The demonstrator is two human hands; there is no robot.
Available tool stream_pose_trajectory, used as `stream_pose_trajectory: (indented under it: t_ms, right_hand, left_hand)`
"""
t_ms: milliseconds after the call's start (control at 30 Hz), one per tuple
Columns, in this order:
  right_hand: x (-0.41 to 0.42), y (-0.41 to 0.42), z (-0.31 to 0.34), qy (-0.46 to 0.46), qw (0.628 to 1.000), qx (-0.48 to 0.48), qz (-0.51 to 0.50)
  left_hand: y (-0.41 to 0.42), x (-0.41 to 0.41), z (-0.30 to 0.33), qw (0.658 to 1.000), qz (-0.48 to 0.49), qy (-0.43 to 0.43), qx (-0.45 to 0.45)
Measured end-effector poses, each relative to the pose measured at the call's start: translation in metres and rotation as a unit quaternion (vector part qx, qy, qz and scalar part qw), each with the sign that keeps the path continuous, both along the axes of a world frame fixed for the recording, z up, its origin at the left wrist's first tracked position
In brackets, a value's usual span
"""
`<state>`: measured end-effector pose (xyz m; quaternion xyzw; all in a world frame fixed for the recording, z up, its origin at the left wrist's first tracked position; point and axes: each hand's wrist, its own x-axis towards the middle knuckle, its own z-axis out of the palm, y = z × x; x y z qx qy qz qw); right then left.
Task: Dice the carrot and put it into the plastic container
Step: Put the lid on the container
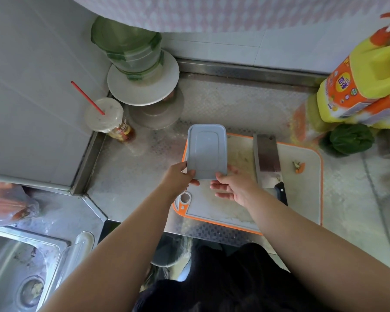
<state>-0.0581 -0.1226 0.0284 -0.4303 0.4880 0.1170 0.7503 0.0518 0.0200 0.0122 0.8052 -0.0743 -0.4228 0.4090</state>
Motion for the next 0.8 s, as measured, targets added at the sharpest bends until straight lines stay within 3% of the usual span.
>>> stream_pose_trajectory:
  t_ms: [133, 233, 400, 467, 567, 633, 700, 800]
  right_hand:
    - [0.004, 0.005, -0.004, 0.000, 0.999, -0.052, -0.003]
    - [0.006, 0.002, 0.003, 0.009, 0.997, -0.070, -0.001]
    - [-0.007, 0.008, 0.012, 0.053, 0.992, -0.065, 0.092]
    - [-0.009, 0.010, 0.019, 0.099, 0.973, -0.078, 0.193]
    - [-0.002, 0.003, 0.024, 0.151, 0.894, -0.238, 0.349]
    - [0.011, -0.005, 0.021, 0.135, 0.836, -0.413, 0.336]
    - [0.029, -0.011, 0.018, 0.078, 0.844, -0.469, 0.249]
    - [0.057, -0.017, 0.004, 0.045, 0.883, -0.443, 0.147]
  left_hand:
    - [-0.004, 0.005, -0.003, 0.999, 0.003, -0.036, 0.032]
    - [-0.006, 0.003, 0.001, 1.000, 0.009, 0.002, 0.014]
    - [0.006, -0.001, 0.016, 0.995, -0.066, 0.045, 0.067]
    - [0.014, 0.005, 0.026, 0.982, -0.130, 0.062, 0.125]
    - [0.016, 0.021, 0.029, 0.956, -0.213, -0.031, 0.200]
    - [0.006, 0.033, 0.025, 0.961, -0.162, -0.142, 0.174]
    - [-0.010, 0.035, 0.021, 0.963, -0.093, -0.229, 0.109]
    - [-0.032, 0.026, 0.011, 0.946, -0.092, -0.297, 0.087]
